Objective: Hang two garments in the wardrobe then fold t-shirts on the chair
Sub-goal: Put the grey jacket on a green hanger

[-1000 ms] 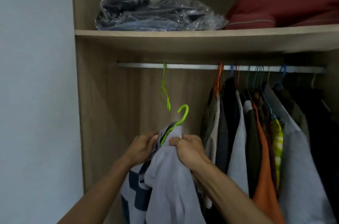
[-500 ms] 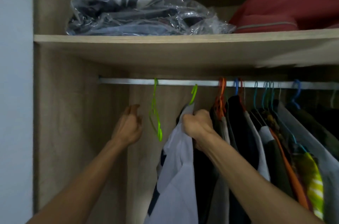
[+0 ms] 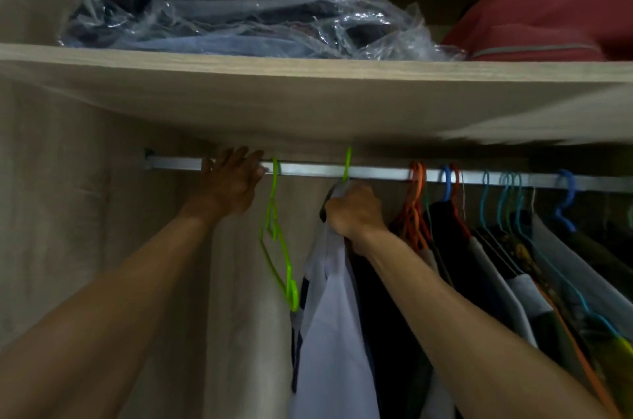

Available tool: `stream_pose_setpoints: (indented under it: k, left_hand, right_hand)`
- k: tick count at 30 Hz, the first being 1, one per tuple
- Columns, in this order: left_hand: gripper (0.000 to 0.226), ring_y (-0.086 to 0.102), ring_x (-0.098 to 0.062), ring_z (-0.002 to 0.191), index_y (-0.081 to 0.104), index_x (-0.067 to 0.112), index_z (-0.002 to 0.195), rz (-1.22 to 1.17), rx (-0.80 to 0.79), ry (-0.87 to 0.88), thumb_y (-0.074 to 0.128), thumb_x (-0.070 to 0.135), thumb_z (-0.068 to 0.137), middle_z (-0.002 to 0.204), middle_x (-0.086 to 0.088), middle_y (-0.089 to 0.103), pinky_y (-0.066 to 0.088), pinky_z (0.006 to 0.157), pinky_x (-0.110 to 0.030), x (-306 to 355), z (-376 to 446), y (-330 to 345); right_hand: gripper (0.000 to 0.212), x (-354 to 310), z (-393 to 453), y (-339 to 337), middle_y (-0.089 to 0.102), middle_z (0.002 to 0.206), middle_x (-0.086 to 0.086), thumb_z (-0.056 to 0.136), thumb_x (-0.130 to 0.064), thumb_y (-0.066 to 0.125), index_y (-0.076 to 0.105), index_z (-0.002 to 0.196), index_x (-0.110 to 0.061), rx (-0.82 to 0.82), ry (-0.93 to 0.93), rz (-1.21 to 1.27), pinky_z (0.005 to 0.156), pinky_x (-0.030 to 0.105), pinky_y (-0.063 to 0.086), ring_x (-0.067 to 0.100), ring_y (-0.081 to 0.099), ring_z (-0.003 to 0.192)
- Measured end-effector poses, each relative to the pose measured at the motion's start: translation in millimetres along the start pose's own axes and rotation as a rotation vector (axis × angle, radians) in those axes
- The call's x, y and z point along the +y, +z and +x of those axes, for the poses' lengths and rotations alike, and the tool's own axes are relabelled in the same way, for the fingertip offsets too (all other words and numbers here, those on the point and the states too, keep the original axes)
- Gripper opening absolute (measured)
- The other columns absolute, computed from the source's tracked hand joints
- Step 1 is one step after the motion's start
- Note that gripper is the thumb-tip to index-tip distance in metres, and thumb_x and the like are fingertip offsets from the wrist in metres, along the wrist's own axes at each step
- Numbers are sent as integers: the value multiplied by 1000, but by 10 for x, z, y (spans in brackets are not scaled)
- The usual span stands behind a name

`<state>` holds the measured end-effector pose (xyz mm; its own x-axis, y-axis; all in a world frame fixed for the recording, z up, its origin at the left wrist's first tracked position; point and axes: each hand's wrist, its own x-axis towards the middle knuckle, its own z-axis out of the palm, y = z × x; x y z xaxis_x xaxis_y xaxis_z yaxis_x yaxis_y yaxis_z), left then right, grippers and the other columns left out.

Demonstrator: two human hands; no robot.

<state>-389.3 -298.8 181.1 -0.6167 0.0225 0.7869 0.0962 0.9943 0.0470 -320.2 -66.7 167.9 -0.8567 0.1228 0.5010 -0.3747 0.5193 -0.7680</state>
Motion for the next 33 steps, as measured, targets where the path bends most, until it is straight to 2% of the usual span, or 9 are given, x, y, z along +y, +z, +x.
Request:
stream_pose_setpoints:
  k: [9, 13, 15, 18, 21, 23, 25, 28, 33]
  left_hand:
    - [46, 26, -26, 147, 37, 38, 149, -36, 122, -8, 27, 47, 105, 155, 2, 37, 4, 118, -63, -21, 83, 118]
    - [46, 24, -23, 147, 37, 40, 148, -47, 114, -2, 26, 50, 104, 154, 4, 38, 3, 118, -64, -69, 110, 171]
    - [46, 23, -23, 147, 36, 40, 148, -48, 117, 4, 25, 49, 105, 153, 4, 38, 2, 118, -65, -86, 110, 190]
    - [46, 22, -23, 147, 36, 40, 148, -71, 122, 8, 25, 49, 105, 153, 4, 38, 0, 118, -65, -99, 111, 190]
    - [45, 22, -23, 147, 38, 39, 147, -87, 117, 10, 26, 49, 105, 151, 4, 40, 0, 117, -64, -98, 113, 182]
    - [45, 23, -23, 146, 39, 39, 147, -91, 119, 13, 27, 48, 105, 151, 4, 40, -1, 117, -64, -88, 112, 177]
    - [45, 21, -23, 147, 38, 40, 147, -90, 115, 11, 26, 49, 105, 153, 5, 38, -2, 117, -64, -87, 130, 184]
    - [45, 17, -22, 149, 34, 42, 149, -90, 109, 6, 24, 50, 105, 155, 7, 35, -5, 118, -62, -112, 122, 193]
    - [45, 13, -21, 151, 30, 43, 151, -114, 81, 2, 24, 46, 106, 159, 8, 29, -6, 118, -60, -128, 112, 164]
  right_hand:
    - [35, 146, 58, 182, 65, 124, 20, 87, -24, 61, 65, 113, -1, 2, 39, -201, 86, 36, 53, 38, 64, 114]
    - [66, -17, -93, 246, 35, 151, 14, 94, -36, 55, 30, 150, -12, 226, -213, -468, 105, 46, 41, 36, 37, 138]
    - [61, -200, -128, 319, 40, 150, 15, 97, -42, 51, 35, 147, -12, 175, -329, -453, 109, 43, 40, 35, 39, 137]
    - [59, -397, -144, 503, 52, 142, 16, 96, -51, 51, 47, 137, -9, -151, -229, -486, 104, 38, 44, 35, 51, 131]
    - [44, -381, -177, 689, 66, 122, 16, 92, -46, 58, 57, 110, -6, -331, -143, -449, 84, 34, 58, 32, 71, 101]
    - [30, -341, -179, 770, 67, 119, 17, 94, -34, 58, 56, 101, -5, -351, -138, -430, 76, 31, 57, 31, 72, 95]
    - [31, -351, -169, 802, 58, 132, 19, 95, -25, 58, 55, 117, -3, -302, -140, -446, 89, 32, 50, 35, 61, 118]
    - [34, -419, -126, 849, 56, 134, 22, 96, -24, 56, 55, 120, 0, -231, -171, -453, 93, 32, 46, 37, 54, 125]
    - [25, -463, -94, 824, 63, 118, 23, 93, -23, 54, 60, 103, -2, -188, -170, -342, 73, 27, 37, 38, 58, 115]
